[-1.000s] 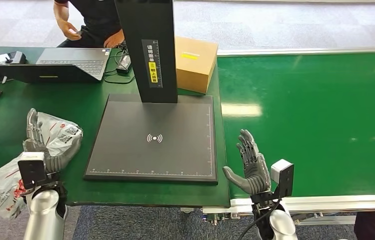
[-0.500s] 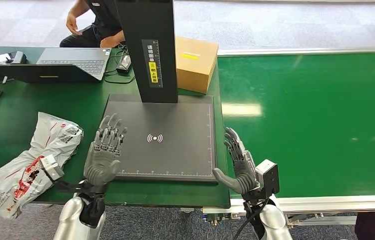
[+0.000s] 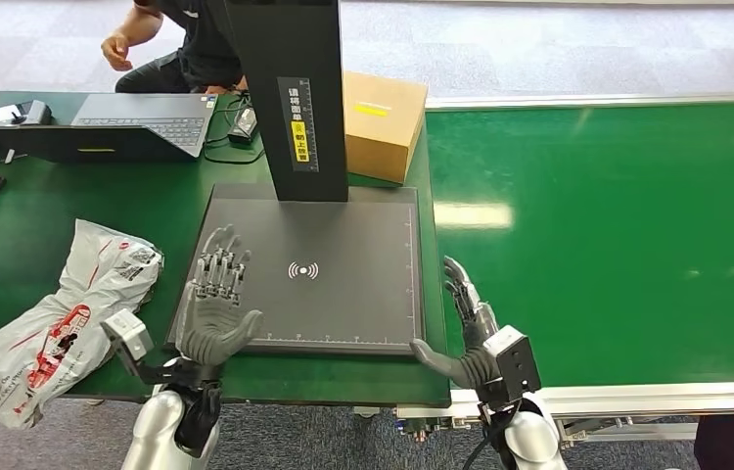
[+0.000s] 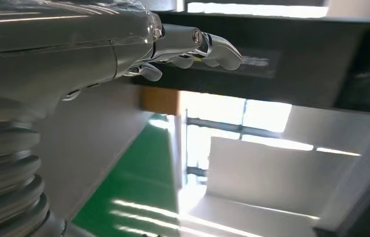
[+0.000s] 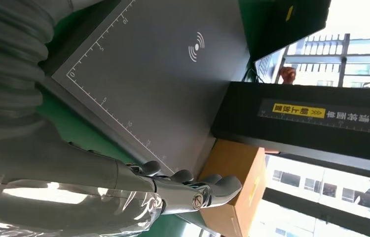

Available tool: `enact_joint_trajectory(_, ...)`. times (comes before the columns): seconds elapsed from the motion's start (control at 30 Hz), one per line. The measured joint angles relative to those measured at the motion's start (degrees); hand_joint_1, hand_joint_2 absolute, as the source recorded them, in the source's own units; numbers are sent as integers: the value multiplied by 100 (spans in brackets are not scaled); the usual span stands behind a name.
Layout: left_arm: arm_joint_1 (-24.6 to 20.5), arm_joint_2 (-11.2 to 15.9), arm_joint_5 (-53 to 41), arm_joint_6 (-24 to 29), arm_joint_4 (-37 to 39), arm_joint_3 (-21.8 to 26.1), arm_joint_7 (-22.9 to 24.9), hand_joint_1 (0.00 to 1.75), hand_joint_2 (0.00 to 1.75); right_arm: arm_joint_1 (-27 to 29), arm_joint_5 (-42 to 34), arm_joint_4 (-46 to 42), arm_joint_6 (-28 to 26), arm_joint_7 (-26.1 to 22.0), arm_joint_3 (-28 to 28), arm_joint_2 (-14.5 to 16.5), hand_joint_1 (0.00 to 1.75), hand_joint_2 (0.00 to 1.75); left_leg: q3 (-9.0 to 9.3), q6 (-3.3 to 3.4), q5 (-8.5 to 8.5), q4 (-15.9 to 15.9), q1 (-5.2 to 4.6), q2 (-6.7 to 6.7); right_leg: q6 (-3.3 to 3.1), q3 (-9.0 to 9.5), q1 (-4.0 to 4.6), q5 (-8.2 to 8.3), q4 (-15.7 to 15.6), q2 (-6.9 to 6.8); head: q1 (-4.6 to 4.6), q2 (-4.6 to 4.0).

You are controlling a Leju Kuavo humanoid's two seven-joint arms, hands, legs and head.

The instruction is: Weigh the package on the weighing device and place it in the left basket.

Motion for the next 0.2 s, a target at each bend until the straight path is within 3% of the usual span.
enact_joint_trajectory(0.2,27,7,-62,-251,-170,-107,-548,0,175,12,64,-87,67,-105,51,2,0,175,-1,0,0,-1,0,0,0,0,0,0,0,0,0,0)
